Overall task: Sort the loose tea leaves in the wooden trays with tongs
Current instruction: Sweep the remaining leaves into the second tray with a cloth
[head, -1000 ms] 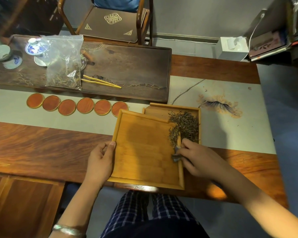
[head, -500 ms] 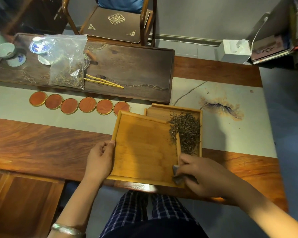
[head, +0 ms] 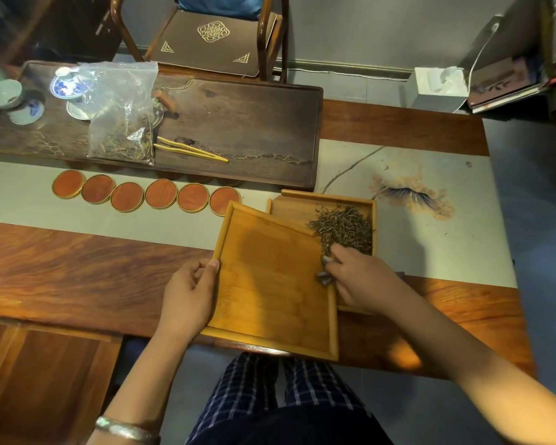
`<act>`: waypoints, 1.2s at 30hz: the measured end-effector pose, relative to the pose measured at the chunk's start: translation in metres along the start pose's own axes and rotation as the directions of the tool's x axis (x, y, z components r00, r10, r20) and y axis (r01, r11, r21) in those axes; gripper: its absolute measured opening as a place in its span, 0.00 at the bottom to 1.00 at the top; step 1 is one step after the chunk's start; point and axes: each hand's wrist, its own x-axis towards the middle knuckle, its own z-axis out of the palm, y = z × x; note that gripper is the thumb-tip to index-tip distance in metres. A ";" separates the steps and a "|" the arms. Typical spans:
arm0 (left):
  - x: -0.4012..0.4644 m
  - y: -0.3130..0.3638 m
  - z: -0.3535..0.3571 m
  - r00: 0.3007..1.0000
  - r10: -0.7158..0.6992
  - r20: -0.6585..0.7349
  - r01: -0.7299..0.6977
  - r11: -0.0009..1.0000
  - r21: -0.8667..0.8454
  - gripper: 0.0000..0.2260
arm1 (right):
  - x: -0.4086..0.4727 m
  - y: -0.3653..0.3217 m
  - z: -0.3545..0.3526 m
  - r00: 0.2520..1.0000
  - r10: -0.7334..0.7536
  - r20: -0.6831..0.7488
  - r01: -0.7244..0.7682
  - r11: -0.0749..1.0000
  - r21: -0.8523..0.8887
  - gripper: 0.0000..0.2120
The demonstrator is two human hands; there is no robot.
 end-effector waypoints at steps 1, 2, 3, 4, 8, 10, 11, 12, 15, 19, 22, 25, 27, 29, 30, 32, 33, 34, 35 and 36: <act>-0.001 0.000 -0.001 1.000 -0.003 0.011 0.003 1.000 -0.004 0.10 | 0.005 0.003 0.000 1.000 0.023 -0.012 -0.023 1.000 -0.007 0.13; -0.001 0.000 -0.002 1.000 -0.006 0.021 0.006 1.000 -0.007 0.10 | 0.009 0.006 -0.001 0.999 0.044 -0.024 -0.044 0.999 -0.011 0.13; -0.001 0.000 -0.003 0.999 -0.010 0.030 0.011 1.000 -0.009 0.11 | 0.012 0.008 -0.001 0.997 0.063 -0.039 -0.063 0.998 -0.008 0.13; -0.001 0.000 -0.004 0.999 -0.014 0.036 0.015 1.000 -0.011 0.12 | 0.012 0.009 -0.003 0.995 0.080 -0.061 -0.080 0.997 0.008 0.13; 0.002 0.001 -0.007 0.999 -0.029 0.034 0.030 0.999 -0.021 0.13 | -0.006 0.000 -0.018 0.987 0.065 -0.145 -0.034 0.978 0.207 0.13; 0.004 0.002 -0.006 0.999 -0.035 0.026 0.035 0.999 -0.021 0.13 | -0.022 -0.015 -0.025 0.993 -0.022 -0.118 0.057 0.953 0.299 0.12; 0.004 0.002 -0.006 0.999 -0.035 0.022 0.036 0.999 -0.022 0.12 | -0.030 -0.023 -0.027 0.993 -0.068 -0.096 0.096 0.941 0.325 0.12; 0.005 0.002 -0.005 0.999 -0.036 0.017 0.036 0.999 -0.025 0.12 | -0.037 -0.031 -0.028 0.992 -0.106 -0.071 0.124 0.930 0.345 0.12; 0.007 0.000 -0.004 0.999 -0.043 0.009 0.043 0.999 -0.022 0.12 | -0.048 -0.045 -0.022 0.987 -0.159 -0.010 0.152 0.917 0.368 0.10; 0.008 -0.002 -0.004 0.999 -0.036 0.009 0.036 0.999 -0.011 0.12 | -0.048 -0.038 -0.008 0.995 -0.104 -0.003 0.100 0.949 0.299 0.09; 0.009 -0.003 -0.006 1.000 -0.027 0.002 0.028 0.999 -0.018 0.11 | -0.039 -0.024 0.000 0.999 -0.029 -0.022 0.034 0.966 0.258 0.10; 0.008 -0.003 -0.006 0.999 -0.035 0.014 0.036 0.999 -0.030 0.11 | -0.027 -0.011 0.003 0.998 0.021 -0.062 -0.006 0.970 0.243 0.10; 0.007 -0.003 -0.005 0.999 -0.043 0.031 0.044 0.998 -0.040 0.11 | -0.018 -0.004 0.004 0.996 0.044 -0.082 -0.023 0.972 0.234 0.10; 0.005 -0.003 -0.005 0.998 -0.044 0.045 0.047 0.997 -0.057 0.10 | -0.011 0.003 0.005 0.994 0.067 -0.091 -0.044 0.970 0.239 0.11; 0.004 -0.004 -0.005 0.998 -0.043 0.048 0.046 0.997 -0.061 0.10 | -0.008 0.006 0.006 0.992 0.079 -0.096 -0.055 0.970 0.236 0.11; 0.003 -0.004 -0.006 0.998 -0.039 0.047 0.042 0.997 -0.065 0.10 | -0.002 0.010 0.006 0.990 0.101 -0.103 -0.074 0.969 0.235 0.11; 0.003 -0.005 -0.006 0.998 -0.038 0.048 0.041 0.997 -0.062 0.10 | 0.000 0.011 0.007 0.988 0.110 -0.104 -0.082 0.967 0.242 0.11; 0.003 -0.005 -0.006 0.998 -0.037 0.052 0.040 0.998 -0.056 0.10 | 0.003 0.012 0.007 0.987 0.119 -0.106 -0.090 0.965 0.246 0.12; 0.002 -0.005 -0.006 0.998 -0.036 0.055 0.039 0.998 -0.046 0.10 | 0.005 0.014 0.007 0.986 0.129 -0.108 -0.099 0.965 0.244 0.12; 0.002 -0.005 -0.006 0.998 -0.034 0.056 0.036 0.999 -0.037 0.11 | 0.006 0.015 0.006 0.983 0.145 -0.114 -0.114 0.963 0.244 0.12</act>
